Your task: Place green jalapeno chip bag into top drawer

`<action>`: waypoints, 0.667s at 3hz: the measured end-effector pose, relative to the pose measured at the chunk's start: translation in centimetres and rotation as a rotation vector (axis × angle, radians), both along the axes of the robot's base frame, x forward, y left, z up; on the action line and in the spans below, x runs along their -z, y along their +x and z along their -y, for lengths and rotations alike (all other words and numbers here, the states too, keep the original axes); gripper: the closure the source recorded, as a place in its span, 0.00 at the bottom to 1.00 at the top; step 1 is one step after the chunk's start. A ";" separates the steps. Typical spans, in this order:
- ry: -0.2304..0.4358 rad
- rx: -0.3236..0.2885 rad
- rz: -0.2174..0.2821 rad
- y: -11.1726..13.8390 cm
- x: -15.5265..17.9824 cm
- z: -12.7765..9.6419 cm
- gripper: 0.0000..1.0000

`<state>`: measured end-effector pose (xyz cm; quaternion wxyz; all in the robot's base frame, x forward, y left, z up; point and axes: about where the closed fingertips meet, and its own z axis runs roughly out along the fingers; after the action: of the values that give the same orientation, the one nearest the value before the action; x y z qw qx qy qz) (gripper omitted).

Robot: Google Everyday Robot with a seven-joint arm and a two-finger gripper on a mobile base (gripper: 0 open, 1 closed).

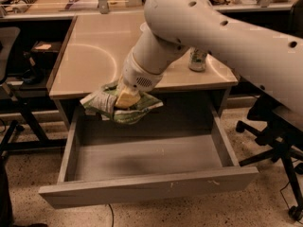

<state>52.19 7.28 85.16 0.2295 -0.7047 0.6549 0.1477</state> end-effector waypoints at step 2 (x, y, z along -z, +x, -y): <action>0.016 0.055 -0.114 -1.4 8.1 1.7 1.00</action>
Offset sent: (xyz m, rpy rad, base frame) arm -0.0137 -0.0245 -0.1284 0.0318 0.1653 -0.0791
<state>50.75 5.57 77.02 0.2014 -0.6749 0.6850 0.1865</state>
